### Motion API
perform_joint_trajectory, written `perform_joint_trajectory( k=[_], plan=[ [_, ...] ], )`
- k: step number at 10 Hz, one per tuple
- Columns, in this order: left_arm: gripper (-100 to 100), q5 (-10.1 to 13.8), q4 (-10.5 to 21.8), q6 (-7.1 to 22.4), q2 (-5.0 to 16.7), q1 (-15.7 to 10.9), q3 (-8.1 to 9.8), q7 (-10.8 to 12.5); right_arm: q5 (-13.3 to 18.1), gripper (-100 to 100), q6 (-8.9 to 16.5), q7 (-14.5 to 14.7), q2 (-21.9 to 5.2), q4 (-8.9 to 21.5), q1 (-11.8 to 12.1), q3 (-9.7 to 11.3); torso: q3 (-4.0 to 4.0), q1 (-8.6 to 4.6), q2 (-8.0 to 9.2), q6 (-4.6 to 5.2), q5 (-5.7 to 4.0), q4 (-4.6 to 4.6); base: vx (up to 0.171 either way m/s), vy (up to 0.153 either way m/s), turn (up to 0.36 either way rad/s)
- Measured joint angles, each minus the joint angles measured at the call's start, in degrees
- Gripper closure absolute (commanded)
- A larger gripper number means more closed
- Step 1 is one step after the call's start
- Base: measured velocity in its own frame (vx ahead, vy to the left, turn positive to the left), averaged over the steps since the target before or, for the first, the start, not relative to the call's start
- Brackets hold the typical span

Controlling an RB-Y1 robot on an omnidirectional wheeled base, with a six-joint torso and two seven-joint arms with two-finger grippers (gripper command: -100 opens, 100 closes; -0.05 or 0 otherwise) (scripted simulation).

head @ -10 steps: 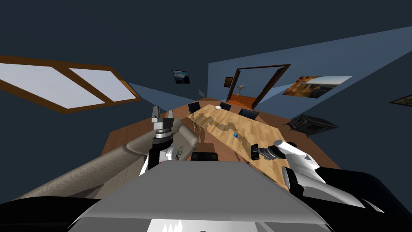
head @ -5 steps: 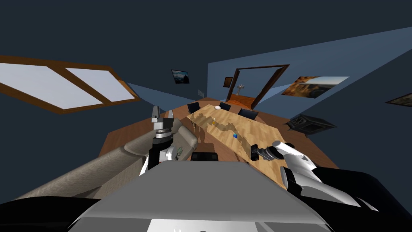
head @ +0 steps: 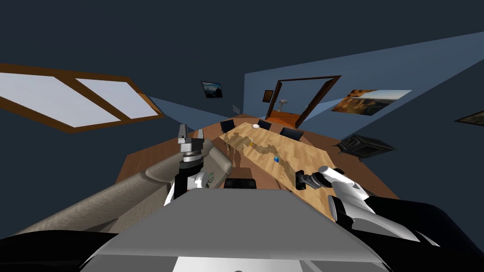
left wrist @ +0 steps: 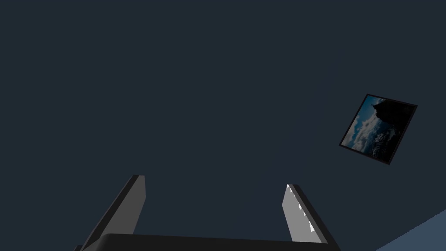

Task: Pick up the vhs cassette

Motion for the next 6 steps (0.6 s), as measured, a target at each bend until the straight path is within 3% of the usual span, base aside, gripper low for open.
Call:
perform_joint_trajectory(
  k=[1,2,3,5,6],
  plan=[
    [0,0.00,0.00,0.00,0.00,0.00,0.00,0.00,0.00,100,-0.01,-0.01,0.00,0.00,0.00,0.00,0.00,-0.01,0.00,0.00,0.00,0.00,0.000,0.000,0.000],
    [0,0.00,0.00,0.00,0.00,0.00,0.00,0.00,0.01,0,-0.01,-0.01,0.00,0.01,0.01,0.00,0.01,-0.02,0.01,0.00,0.00,0.01,0.000,0.000,0.000],
    [0,0.00,0.00,0.00,0.00,0.00,0.00,0.00,0.01,100,-0.01,-0.01,0.01,0.01,0.01,0.00,0.01,-0.01,0.01,0.00,0.00,0.01,-0.008,0.012,-0.017],
    [0,0.00,0.00,0.00,0.00,0.00,0.00,0.00,-0.38,100,2.16,-1.06,-1.31,-1.57,-0.04,-0.10,0.07,0.11,0.10,-0.03,0.07,0.05,-0.019,0.018,0.014],
    [0,0.00,0.00,0.00,0.00,0.00,0.00,0.00,-0.41,0,2.39,-1.18,-1.40,-1.61,-0.11,-0.11,0.06,0.08,0.08,-0.01,0.05,0.04,0.000,0.000,0.000]
  ],
)
